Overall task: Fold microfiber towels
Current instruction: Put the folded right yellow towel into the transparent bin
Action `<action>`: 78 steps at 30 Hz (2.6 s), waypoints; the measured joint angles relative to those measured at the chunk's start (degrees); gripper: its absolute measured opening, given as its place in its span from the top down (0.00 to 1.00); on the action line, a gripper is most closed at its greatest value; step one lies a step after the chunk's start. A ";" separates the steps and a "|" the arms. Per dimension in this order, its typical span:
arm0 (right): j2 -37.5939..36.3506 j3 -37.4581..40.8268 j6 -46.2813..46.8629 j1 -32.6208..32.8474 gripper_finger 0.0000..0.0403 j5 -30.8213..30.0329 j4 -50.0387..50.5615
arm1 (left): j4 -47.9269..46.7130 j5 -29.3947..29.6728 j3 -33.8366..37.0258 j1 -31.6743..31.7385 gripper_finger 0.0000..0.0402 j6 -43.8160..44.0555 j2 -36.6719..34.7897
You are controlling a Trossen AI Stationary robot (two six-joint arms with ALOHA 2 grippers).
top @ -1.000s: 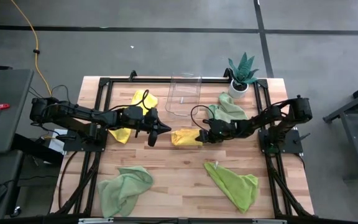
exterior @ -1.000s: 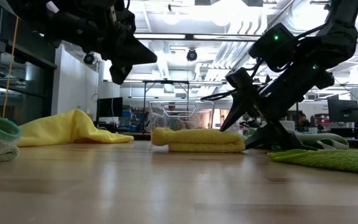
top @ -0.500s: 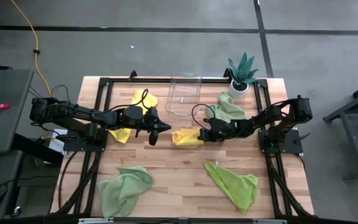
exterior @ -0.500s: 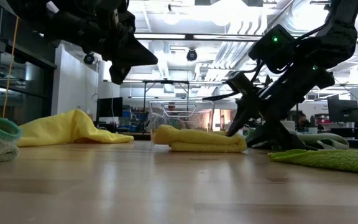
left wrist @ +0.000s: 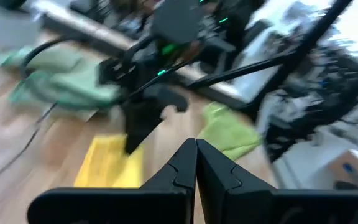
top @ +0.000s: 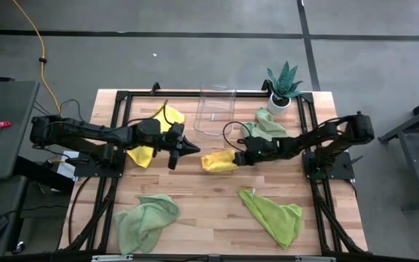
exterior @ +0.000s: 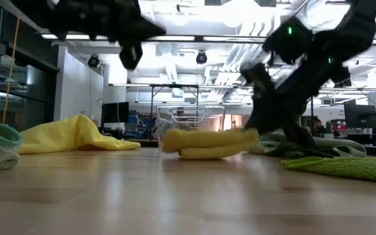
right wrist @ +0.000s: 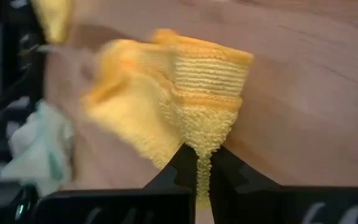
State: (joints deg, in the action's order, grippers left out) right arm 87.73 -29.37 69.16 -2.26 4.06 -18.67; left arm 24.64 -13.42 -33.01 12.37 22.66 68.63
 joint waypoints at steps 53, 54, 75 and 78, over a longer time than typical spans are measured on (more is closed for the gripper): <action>20.70 -46.63 -26.12 -29.71 1.00 3.98 18.80 | -5.61 6.09 -4.68 6.31 1.00 -6.39 -14.76; 20.82 -46.63 -26.07 -29.61 1.00 4.94 17.10 | -5.64 6.11 -4.68 6.31 1.00 -6.39 -14.76; 18.84 -46.63 -31.24 -30.66 1.00 7.06 26.92 | -10.15 10.58 -4.66 6.31 1.00 -7.83 -14.76; 16.41 -46.63 -32.34 -31.43 1.00 5.14 31.22 | -13.62 12.38 -4.66 6.31 1.00 -7.27 -14.74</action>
State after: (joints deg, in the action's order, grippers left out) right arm 104.14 -76.01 36.82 -33.69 9.20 12.56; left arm 11.03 -1.04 -37.67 18.68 15.39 53.89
